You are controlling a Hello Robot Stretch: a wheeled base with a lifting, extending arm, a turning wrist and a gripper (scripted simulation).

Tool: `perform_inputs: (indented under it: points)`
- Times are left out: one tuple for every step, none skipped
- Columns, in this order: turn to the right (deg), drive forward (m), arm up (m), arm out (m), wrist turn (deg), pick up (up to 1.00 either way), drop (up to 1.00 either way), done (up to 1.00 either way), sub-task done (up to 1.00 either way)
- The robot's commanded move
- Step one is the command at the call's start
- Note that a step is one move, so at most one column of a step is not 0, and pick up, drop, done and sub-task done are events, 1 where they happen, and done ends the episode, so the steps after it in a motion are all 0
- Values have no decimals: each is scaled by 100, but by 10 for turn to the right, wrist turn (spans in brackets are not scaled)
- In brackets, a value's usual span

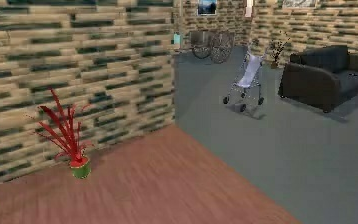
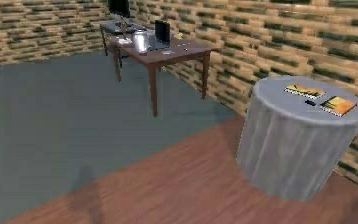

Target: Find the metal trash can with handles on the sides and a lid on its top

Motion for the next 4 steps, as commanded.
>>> perform_inputs:
  points:
    - [-450,0,0,0,0,0,0,0,0]
    - [-30,0,0,0,0,0,0,0,0]
    - [0,60,0,0,0,0,0,0,0]
    - [-450,0,0,0,0,0,0,0,0]
